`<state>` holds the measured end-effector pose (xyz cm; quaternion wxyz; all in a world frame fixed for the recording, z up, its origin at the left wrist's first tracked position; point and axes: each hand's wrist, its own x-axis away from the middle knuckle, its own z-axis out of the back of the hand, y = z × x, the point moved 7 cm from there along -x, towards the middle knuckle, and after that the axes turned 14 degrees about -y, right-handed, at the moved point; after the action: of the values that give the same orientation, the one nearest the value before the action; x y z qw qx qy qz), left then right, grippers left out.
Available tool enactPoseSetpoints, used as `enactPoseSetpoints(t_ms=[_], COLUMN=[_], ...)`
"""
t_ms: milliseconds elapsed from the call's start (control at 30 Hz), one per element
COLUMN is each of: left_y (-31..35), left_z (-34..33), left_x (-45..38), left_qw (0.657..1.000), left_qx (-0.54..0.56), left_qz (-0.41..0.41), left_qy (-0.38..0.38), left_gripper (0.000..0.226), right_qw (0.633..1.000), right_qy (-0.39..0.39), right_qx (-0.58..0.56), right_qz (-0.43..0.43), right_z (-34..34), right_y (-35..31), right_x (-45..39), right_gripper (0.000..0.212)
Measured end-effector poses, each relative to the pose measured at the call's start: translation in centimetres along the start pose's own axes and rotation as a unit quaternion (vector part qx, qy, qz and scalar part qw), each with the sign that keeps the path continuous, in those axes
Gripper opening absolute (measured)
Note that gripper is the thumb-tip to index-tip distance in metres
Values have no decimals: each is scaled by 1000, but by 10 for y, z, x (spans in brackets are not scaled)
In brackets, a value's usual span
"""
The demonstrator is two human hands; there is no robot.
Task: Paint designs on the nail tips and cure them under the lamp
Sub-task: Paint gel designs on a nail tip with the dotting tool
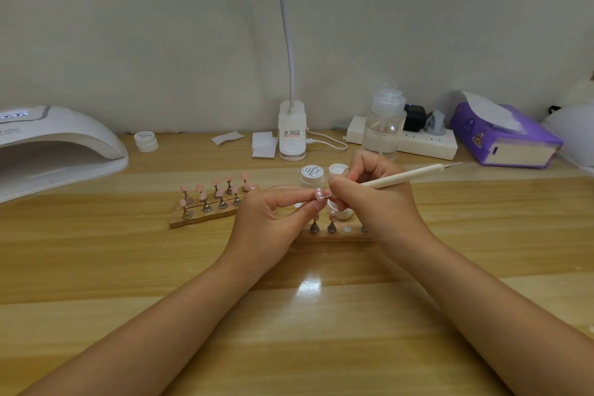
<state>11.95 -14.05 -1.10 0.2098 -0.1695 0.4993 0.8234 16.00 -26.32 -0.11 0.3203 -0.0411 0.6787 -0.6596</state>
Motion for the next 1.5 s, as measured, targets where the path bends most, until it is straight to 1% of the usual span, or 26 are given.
enactPoseSetpoints(t_ms=[267, 400, 667, 1000, 1200, 1500], left_y=[1, 0, 1, 2, -1, -1], left_z=[0, 0, -1, -1, -1, -1], left_x=[0, 0, 0, 0, 0, 1], left_qw=[1000, 1000, 1000, 1000, 1000, 1000], left_qx=[1, 11, 13, 9, 9, 13], left_qz=[-8, -1, 0, 4, 14, 21], left_qy=[-2, -1, -6, -7, -4, -4], left_gripper=[22, 20, 21, 22, 19, 19], right_qw=[1000, 1000, 1000, 1000, 1000, 1000], right_qy=[4, 3, 3, 3, 6, 3], right_qx=[-2, -6, 2, 7, 11, 4], right_qz=[0, 2, 5, 6, 6, 9], right_z=[0, 0, -1, 0, 0, 0], right_y=[0, 1, 0, 0, 0, 1], right_x=[0, 0, 0, 0, 0, 0], right_gripper=[31, 34, 31, 33, 30, 37])
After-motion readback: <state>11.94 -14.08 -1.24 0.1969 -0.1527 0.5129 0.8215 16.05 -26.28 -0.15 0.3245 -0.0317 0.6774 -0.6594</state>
